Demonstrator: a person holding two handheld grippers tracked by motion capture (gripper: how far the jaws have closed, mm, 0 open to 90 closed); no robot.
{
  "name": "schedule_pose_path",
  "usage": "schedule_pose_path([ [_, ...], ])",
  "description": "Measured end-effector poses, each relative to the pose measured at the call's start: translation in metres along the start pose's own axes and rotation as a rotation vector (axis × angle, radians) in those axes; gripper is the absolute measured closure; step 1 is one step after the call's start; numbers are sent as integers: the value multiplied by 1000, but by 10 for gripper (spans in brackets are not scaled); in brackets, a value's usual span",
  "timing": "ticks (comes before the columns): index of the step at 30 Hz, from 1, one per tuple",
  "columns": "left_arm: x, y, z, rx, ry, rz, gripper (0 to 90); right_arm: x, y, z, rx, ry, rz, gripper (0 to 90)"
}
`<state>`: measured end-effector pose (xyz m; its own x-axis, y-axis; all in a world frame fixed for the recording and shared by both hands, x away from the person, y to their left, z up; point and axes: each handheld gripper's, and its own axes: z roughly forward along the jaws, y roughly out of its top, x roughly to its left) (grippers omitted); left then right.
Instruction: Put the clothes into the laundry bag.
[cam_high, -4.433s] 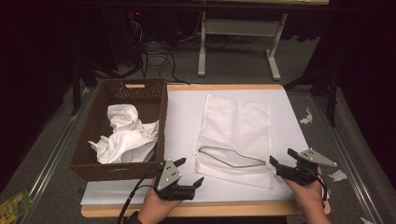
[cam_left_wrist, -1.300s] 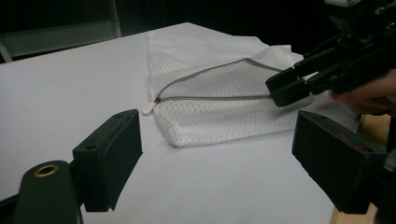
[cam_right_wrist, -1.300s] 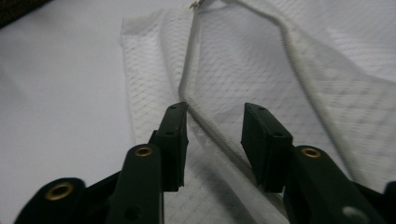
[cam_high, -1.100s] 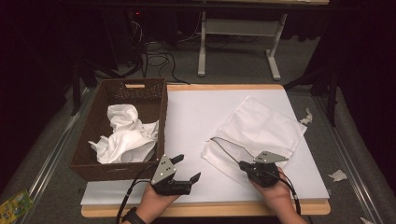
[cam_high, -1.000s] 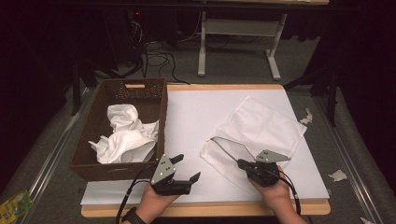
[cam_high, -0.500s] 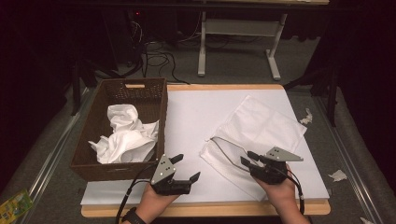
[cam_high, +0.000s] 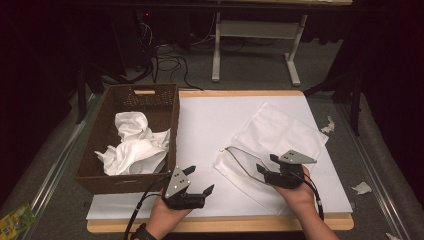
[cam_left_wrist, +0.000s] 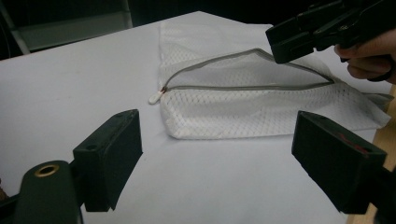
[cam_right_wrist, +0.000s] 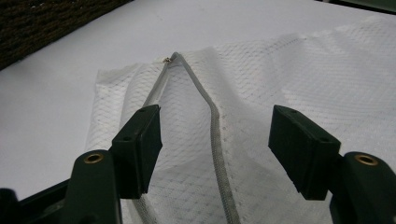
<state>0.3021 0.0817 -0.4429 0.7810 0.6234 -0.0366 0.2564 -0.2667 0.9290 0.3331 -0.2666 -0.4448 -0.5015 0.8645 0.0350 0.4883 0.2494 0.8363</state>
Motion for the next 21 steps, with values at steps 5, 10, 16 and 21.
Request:
schedule_pose_path([
  [5,-1,-1,-1,1,-9,-1,168,-2,-1,2,3,-1,3,454],
  [10,-1,-2,1,4,-21,-1,168,-6,-4,9,55,-39,8,488],
  [16,-2,-2,0,-1,-26,-2,167,-11,-9,13,100,-52,0,547],
  [21,-2,-2,0,-3,-29,-1,168,-17,-8,8,70,-53,29,730],
])
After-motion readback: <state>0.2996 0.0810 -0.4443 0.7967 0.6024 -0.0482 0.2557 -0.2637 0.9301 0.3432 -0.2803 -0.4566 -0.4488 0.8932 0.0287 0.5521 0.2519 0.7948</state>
